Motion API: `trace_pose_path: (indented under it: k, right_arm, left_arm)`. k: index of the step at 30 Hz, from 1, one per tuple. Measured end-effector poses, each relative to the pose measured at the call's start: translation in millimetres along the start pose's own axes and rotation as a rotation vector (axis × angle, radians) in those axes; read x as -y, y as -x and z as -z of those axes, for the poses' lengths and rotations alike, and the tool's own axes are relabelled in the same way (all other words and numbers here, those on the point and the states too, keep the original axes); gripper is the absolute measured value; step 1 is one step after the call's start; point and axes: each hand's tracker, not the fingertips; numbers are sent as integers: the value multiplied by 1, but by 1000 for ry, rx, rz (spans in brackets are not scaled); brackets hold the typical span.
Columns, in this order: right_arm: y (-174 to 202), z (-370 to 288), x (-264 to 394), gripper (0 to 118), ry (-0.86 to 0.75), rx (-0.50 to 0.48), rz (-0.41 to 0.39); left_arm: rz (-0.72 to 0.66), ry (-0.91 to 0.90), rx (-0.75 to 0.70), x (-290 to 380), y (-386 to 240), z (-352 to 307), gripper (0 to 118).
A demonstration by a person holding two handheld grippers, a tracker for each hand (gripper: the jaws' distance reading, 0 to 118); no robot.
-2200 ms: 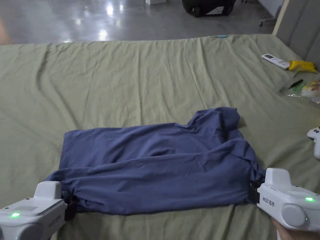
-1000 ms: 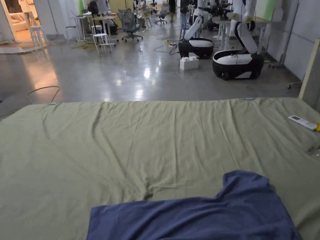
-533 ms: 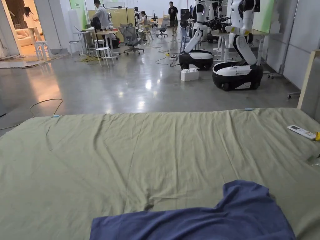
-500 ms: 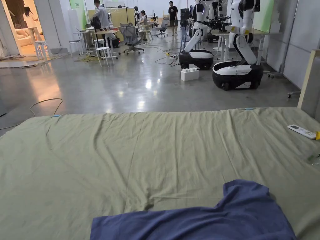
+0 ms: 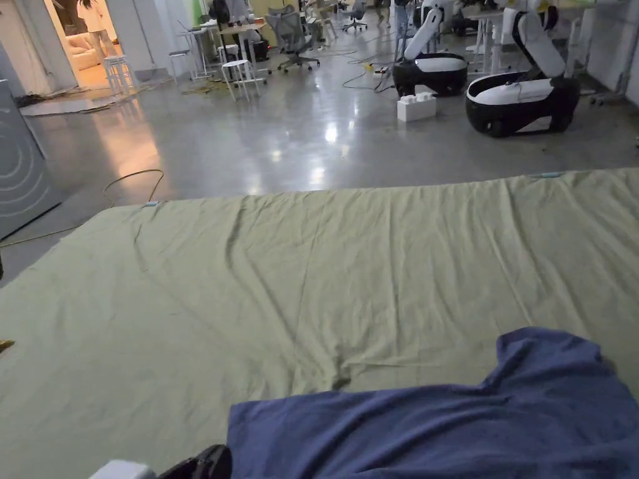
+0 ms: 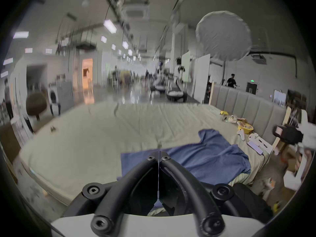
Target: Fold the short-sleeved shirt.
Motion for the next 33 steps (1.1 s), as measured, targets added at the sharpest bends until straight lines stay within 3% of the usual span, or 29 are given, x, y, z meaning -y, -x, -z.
trace_pose_path:
  k: [1,5,7,11,15,18,19,20,23,28,29,31,32,33]
  right_arm:
    - [-1,3,4,0,24,2,-11]
    - [-10,14,19,0,105,13,-3]
    - [-17,21,25,0,148,18,43]
    - [-19,27,27,0,174,21,63]
    - [-20,38,31,0,220,46,40]
    - [-26,46,35,0,244,50,46]
    - [-27,48,35,0,249,50,51]
    - [-28,52,35,0,254,51,53]
    - [-38,71,31,0,280,49,42]
    - [-87,144,-9,3,321,101,-85]
    - [-108,168,-18,19,349,107,-73]
    - [-143,218,-25,72,456,117,24]
    - [-167,248,-27,82,510,125,81]
    - [-185,272,-26,79,567,140,109]
  left_arm:
    - [-34,28,-3,-4,12,26,2]
    - [-50,231,24,-28,50,134,61]
    - [-27,319,-36,-37,62,188,66]
    - [-94,459,-110,-38,85,269,66]
    - [-92,579,-229,-28,100,310,66]
    - [-69,606,-198,-20,84,304,44]
    - [-4,569,-228,-20,76,299,19]
    - [24,558,-237,-22,69,297,6]
    - [78,638,-207,-24,68,309,6]
    - [67,729,-214,-23,78,346,6]
    - [69,746,-211,-25,79,349,6]
    - [75,756,-204,-28,87,352,6]
    - [55,762,-202,-29,90,354,6]
    - [34,764,-202,-29,92,354,6]
